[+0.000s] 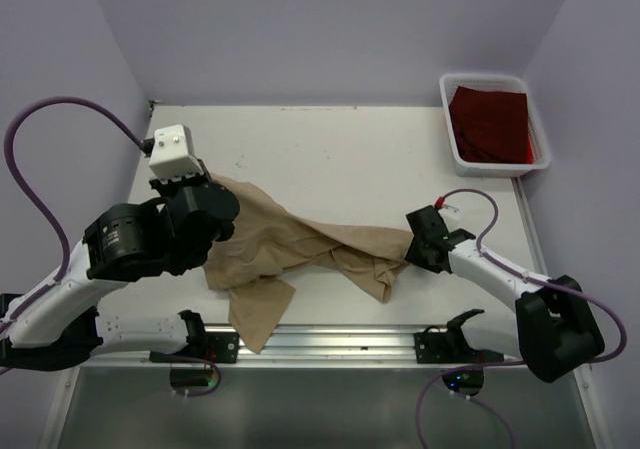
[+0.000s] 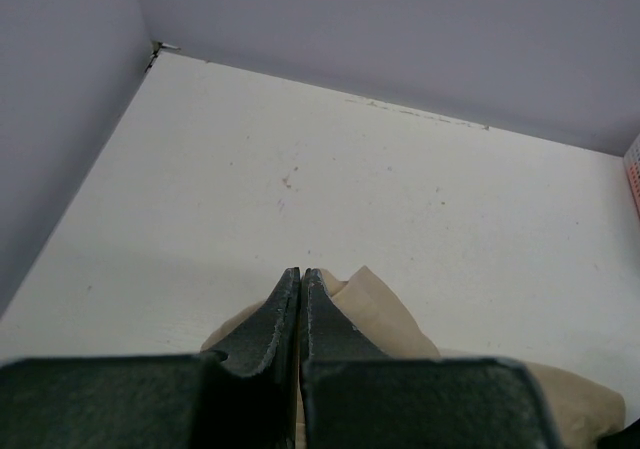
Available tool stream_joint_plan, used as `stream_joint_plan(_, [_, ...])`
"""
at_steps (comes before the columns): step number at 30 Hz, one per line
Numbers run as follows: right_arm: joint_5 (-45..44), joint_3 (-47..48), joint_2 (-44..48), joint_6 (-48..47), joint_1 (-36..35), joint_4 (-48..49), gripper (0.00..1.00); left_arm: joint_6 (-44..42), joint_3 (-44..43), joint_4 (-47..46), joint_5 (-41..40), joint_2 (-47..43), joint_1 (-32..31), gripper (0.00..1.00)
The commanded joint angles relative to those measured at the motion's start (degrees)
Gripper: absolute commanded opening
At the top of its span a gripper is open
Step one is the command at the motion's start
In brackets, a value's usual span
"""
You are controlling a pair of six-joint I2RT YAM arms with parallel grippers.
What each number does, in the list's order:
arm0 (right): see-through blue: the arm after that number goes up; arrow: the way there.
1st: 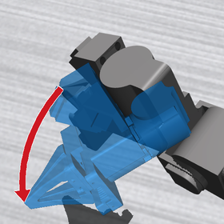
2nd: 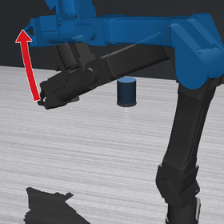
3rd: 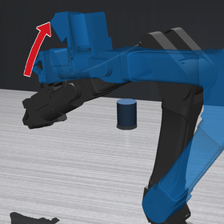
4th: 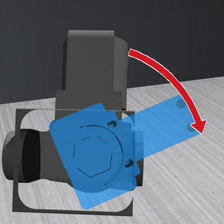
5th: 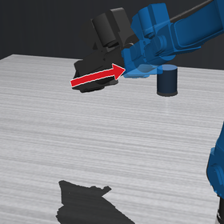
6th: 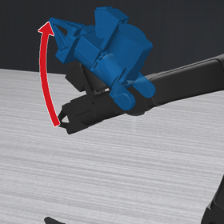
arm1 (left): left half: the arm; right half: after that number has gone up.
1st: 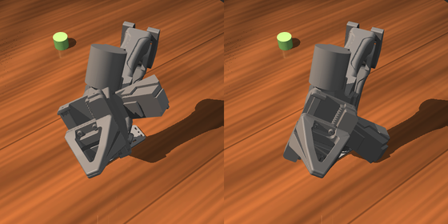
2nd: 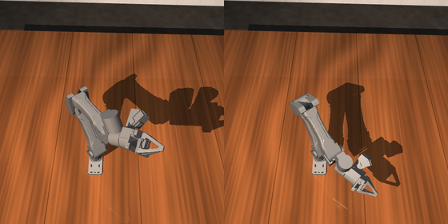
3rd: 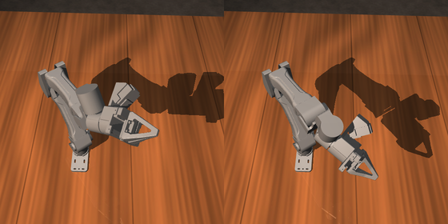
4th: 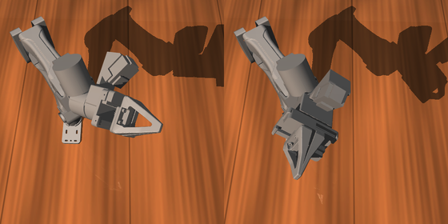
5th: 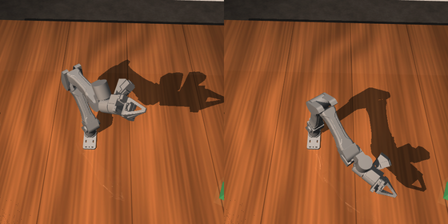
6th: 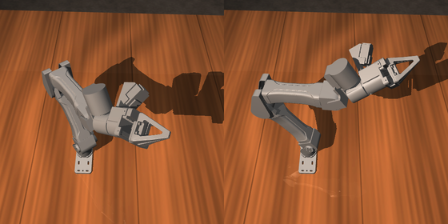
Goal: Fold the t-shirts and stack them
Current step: Flatten the tshirt out
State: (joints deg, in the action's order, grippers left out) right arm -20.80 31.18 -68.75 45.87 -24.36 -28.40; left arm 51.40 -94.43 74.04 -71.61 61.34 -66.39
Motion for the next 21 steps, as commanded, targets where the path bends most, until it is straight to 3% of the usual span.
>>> stream_joint_plan(1, [1.2, 0.7, -1.6, 1.2, 0.1, 4.1, 0.44, 0.1, 0.7, -2.3, -2.2, -1.7, 0.5, 0.00])
stream_joint_plan(6, [2.1, 0.4, -5.0, 2.4, 0.1, 6.0, 0.43, 0.4, 1.4, -2.4, -1.3, -2.7, 0.6, 0.00])
stream_joint_plan(9, [2.0, 1.3, -7.2, 3.3, 0.0, 6.0, 0.38, 0.4, 1.6, -2.3, -0.9, -2.7, 0.6, 0.00])
stream_joint_plan(12, [2.3, 2.2, -9.7, 3.5, 0.0, 6.4, 0.22, 0.5, 2.0, -2.4, -0.5, -2.6, 0.6, 0.00])
stream_joint_plan(13, [2.4, 2.3, -10.3, 3.5, 0.1, 6.7, 0.08, 0.5, 2.0, -2.4, -0.3, -2.7, 0.6, 0.00])
stream_joint_plan(14, [2.6, 2.5, -10.9, 3.5, 0.1, 6.9, 0.01, 0.6, 2.1, -2.5, -0.2, -2.7, 0.6, 0.00])
stream_joint_plan(18, [3.0, 3.5, -11.3, 3.1, 0.2, 7.3, 0.00, 0.4, 2.4, -2.5, 0.1, -3.5, 0.6, 0.00])
stream_joint_plan(21, [3.0, 6.2, -6.3, 1.1, 0.1, 5.3, 0.00, -0.3, 2.2, -2.6, -0.1, -3.9, 0.6, 0.00])
